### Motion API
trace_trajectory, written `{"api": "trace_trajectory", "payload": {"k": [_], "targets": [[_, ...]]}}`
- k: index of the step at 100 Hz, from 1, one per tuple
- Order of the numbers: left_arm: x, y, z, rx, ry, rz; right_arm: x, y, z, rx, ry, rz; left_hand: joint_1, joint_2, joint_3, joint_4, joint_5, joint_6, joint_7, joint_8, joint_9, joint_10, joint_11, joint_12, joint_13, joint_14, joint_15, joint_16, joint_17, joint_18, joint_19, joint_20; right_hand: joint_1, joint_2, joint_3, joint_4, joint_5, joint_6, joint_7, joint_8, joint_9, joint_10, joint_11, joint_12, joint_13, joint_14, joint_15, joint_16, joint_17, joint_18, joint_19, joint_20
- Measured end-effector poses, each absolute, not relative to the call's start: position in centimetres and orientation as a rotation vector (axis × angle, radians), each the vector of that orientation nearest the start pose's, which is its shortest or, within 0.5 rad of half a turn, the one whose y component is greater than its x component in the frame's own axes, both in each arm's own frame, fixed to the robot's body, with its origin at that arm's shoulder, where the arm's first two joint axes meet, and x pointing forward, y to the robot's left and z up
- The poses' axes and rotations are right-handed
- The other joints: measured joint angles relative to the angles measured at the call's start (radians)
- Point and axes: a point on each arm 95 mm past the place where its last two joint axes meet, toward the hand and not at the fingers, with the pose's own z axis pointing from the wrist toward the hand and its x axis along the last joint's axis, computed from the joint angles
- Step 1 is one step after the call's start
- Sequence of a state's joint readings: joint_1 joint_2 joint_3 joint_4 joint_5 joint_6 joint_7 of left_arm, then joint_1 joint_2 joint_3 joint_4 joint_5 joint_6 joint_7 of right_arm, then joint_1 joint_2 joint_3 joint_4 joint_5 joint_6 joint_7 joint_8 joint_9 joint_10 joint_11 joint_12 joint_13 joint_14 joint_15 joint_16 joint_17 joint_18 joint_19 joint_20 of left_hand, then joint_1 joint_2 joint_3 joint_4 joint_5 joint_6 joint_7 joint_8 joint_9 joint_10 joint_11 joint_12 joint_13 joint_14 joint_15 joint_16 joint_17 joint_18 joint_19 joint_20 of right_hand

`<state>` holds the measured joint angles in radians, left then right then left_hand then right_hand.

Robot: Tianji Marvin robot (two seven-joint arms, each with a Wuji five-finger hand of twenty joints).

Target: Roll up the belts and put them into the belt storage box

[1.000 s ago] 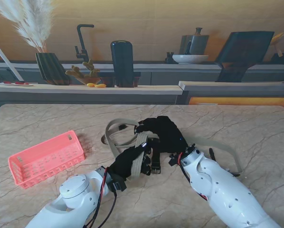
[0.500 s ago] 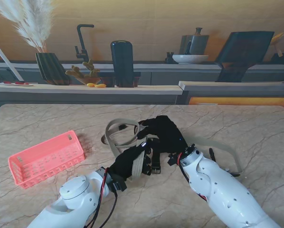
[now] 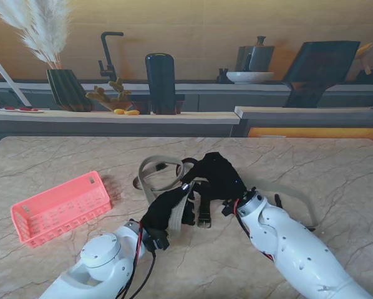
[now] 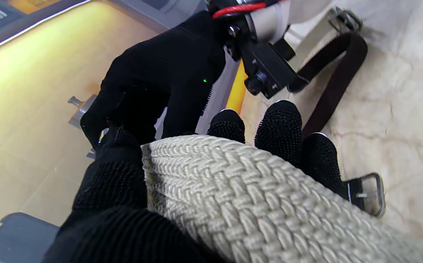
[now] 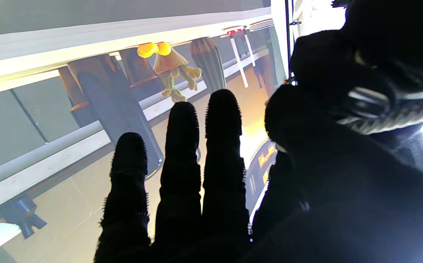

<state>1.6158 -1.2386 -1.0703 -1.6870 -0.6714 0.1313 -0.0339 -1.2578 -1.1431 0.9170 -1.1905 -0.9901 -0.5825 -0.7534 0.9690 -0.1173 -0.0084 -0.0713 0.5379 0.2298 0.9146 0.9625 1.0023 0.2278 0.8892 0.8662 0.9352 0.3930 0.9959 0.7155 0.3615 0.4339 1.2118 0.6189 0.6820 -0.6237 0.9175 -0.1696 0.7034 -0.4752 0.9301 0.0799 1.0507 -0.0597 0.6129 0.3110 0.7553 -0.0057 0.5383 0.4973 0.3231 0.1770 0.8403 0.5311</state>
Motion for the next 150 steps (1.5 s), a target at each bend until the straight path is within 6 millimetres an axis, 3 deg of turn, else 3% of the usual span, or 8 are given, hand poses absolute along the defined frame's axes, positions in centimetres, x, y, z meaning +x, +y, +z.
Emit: {"api": "trace_trajectory", "payload": {"k": [11, 34, 45, 56, 77, 125, 135, 150], "targets": [[35.6, -11.6, -33.6, 2.06, -0.243, 1.555, 42.5, 5.3, -31.9, 0.702, 1.231, 2.28, -0.063, 0.0, 0.0, 0.009, -0.011, -0.007, -0.126, -0.102, -0.02, 0.001, -0.033, -0.009, -0.041, 0.012, -0.04, 0.0, -0.037, -0.001, -0.026, -0.001, -0.001, -0.016, 0.0, 0.0, 0.019, 0.013, 0.0, -0.012, 0.0, 0.002, 0.0, 0.0, 0.0, 0.0, 0.003, 0.004, 0.0, 0.009, 0.005, 0.0], [35.9, -11.4, -33.2, 2.059, -0.307, 1.784, 42.3, 5.1, -31.7, 0.743, 1.157, 2.235, -0.205, -0.016, 0.0, 0.009, -0.101, -0.003, -0.412, -0.425, -0.236, 0.014, -0.352, -0.192, -0.213, 0.024, -0.197, 0.0, -0.15, -0.007, -0.112, -0.029, 0.0, -0.022, -0.001, 0.001, 0.026, 0.056, 0.0, -0.02, 0.0, 0.028, 0.002, 0.008, 0.0, 0.02, 0.043, 0.024, 0.0, 0.037, 0.024, 0.0], [35.9, -11.3, -33.0, 2.022, -0.329, 1.915, 42.1, 5.0, -31.5, 0.799, 1.091, 2.225, -0.234, -0.046, 0.001, 0.009, -0.172, -0.09, -0.469, -0.469, -0.369, 0.01, -0.499, -0.309, -0.362, -0.031, -0.4, -0.062, -0.214, -0.041, -0.171, -0.058, 0.0, -0.023, -0.002, 0.001, 0.039, 0.087, 0.0, -0.022, 0.0, 0.039, 0.006, 0.01, 0.0, 0.031, 0.059, 0.026, -0.003, 0.048, 0.033, -0.001], [36.2, -11.2, -33.0, 1.999, -0.381, 1.976, 42.0, 4.9, -31.5, 0.843, 1.045, 2.207, -0.245, -0.051, 0.001, 0.009, -0.194, -0.107, -0.483, -0.489, -0.469, -0.001, -0.585, -0.387, -0.468, -0.08, -0.55, -0.124, -0.265, -0.078, -0.271, -0.098, 0.0, -0.023, -0.002, 0.001, 0.041, 0.109, 0.0, -0.022, 0.0, 0.042, 0.013, 0.01, 0.0, 0.038, 0.066, 0.026, -0.004, 0.061, 0.043, -0.011], [36.6, -10.8, -32.7, 2.0, -0.471, 2.1, 41.8, 4.4, -30.8, 0.877, 0.967, 2.174, -0.245, -0.072, 0.001, 0.009, -0.21, -0.109, -0.523, -0.513, -0.548, -0.003, -0.635, -0.445, -0.573, -0.111, -0.665, -0.191, -0.327, -0.119, -0.409, -0.137, 0.001, -0.033, -0.002, 0.001, 0.052, 0.133, 0.0, -0.022, 0.0, 0.056, 0.019, 0.01, -0.001, 0.052, 0.083, 0.036, -0.016, 0.064, 0.057, -0.012], [36.5, -11.0, -31.7, 1.928, -0.612, 2.31, 41.0, 2.3, -28.3, 0.816, 0.8, 2.1, -0.242, -0.167, 0.049, 0.021, -0.319, -0.102, -0.574, -0.576, -0.625, -0.025, -0.638, -0.486, -0.621, -0.142, -0.707, -0.222, -0.361, -0.137, -0.494, -0.147, 0.023, -0.057, -0.002, 0.002, 0.075, 0.189, 0.0, -0.022, 0.0, 0.102, 0.044, 0.012, -0.001, 0.081, 0.118, 0.037, -0.029, 0.084, 0.092, -0.024], [36.2, -11.6, -31.6, 1.916, -0.67, 2.311, 40.9, 1.9, -27.9, 0.793, 0.767, 2.091, -0.245, -0.198, 0.225, 0.021, -0.332, -0.091, -0.575, -0.625, -0.625, -0.025, -0.638, -0.498, -0.617, -0.142, -0.683, -0.222, -0.354, -0.137, -0.494, -0.135, 0.023, -0.057, -0.002, 0.002, 0.075, 0.19, 0.0, -0.022, 0.0, 0.104, 0.052, 0.019, -0.003, 0.083, 0.119, 0.038, -0.029, 0.085, 0.097, -0.025], [36.0, -12.4, -31.7, 1.968, -0.698, 2.202, 40.9, 1.4, -27.4, 0.761, 0.754, 2.075, -0.243, -0.22, 0.331, 0.022, -0.332, -0.076, -0.575, -0.625, -0.625, -0.014, -0.629, -0.497, -0.534, -0.115, -0.559, -0.158, -0.317, -0.136, -0.405, -0.111, 0.034, -0.057, -0.002, 0.002, 0.075, 0.201, 0.0, -0.022, 0.0, 0.104, 0.054, 0.02, -0.011, 0.085, 0.13, 0.039, -0.031, 0.085, 0.106, -0.034]]}}
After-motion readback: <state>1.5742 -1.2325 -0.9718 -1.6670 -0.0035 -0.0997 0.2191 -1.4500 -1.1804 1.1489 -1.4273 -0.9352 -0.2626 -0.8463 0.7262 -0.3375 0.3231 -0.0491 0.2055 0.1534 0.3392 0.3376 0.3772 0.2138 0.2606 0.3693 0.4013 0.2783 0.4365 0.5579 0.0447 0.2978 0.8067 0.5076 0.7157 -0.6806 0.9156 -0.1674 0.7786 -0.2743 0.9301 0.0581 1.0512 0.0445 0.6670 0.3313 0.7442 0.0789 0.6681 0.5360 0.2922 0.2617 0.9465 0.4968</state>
